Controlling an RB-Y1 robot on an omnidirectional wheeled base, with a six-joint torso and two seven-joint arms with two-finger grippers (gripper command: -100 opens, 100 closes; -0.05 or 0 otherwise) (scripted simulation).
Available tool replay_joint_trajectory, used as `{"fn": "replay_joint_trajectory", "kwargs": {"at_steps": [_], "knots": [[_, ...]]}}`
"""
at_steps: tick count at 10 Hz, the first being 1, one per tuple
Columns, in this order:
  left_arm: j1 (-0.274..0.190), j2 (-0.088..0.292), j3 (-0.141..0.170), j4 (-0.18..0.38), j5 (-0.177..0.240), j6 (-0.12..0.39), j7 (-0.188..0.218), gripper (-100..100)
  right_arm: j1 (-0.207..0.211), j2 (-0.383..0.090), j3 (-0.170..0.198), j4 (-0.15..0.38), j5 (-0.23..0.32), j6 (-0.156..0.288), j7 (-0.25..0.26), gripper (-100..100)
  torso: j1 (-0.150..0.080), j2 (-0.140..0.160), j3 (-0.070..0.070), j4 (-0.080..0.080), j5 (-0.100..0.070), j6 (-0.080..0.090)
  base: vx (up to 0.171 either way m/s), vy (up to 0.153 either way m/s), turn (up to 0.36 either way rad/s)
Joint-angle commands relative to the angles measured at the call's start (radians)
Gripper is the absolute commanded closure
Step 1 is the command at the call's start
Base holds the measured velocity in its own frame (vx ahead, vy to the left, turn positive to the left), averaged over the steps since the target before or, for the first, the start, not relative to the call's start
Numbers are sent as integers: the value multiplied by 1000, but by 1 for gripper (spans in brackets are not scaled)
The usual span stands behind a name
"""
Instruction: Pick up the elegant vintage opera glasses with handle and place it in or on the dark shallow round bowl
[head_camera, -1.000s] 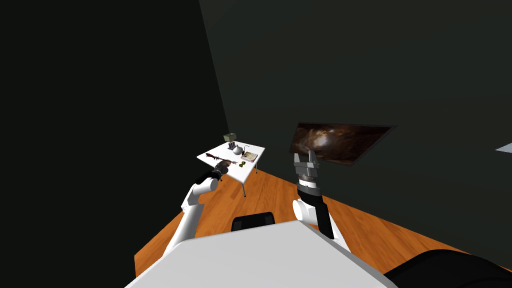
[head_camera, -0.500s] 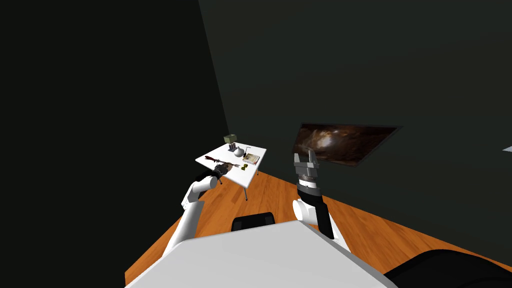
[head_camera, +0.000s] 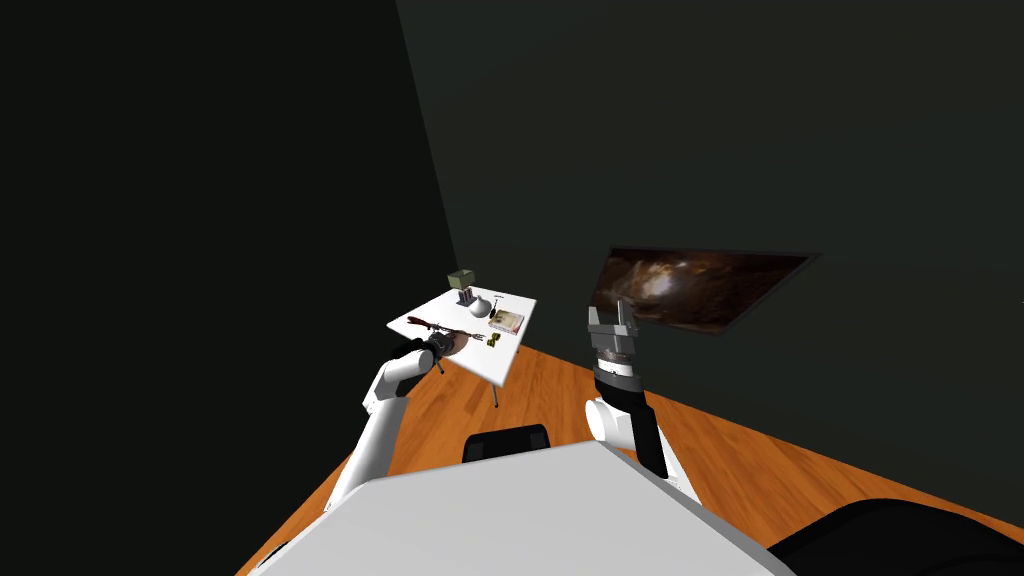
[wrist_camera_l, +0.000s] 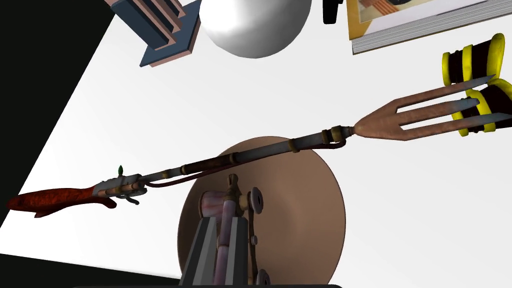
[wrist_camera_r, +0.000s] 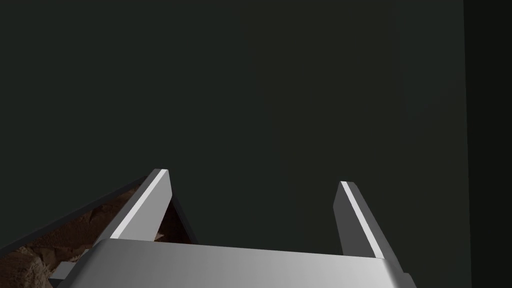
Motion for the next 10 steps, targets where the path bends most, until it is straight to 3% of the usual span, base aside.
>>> {"fn": "replay_joint_trajectory", "kwargs": {"at_steps": [1, 3, 4, 8, 9, 10], "knots": [[-7, -4, 9, 7, -1, 28, 11, 100, 0, 0, 0, 0, 0, 0, 0, 0, 0, 0, 0, 0, 0, 0, 71, 72, -26], [-7, -4, 12, 7, 1, 36, 12, 100, 0, 0, 0, 0, 0, 0, 0, 0, -1, 0, 0, 0, 0, 0, 67, 58, -21], [-8, -4, 13, 6, 1, 40, 14, -100, 0, 0, 0, 0, 0, 0, 0, 0, -3, 2, 1, 0, 0, 0, 8, 8, 1], [-8, -4, 13, 6, 1, 40, 14, -100, 0, 0, 0, 0, 0, 0, 0, 0, -6, 6, 4, 1, -1, 0, 0, 0, 0], [-8, -4, 13, 6, 1, 40, 14, 0, 0, 0, 0, 0, 0, 0, 0, 0, -6, 6, 4, 1, -1, 0, 0, 0, 0], [-10, 7, 15, -31, 1, 79, 30, -100, 0, 0, 0, 0, 0, 0, 0, 0, -6, 6, 4, 1, -1, 0, 1, -5, -15]]}}
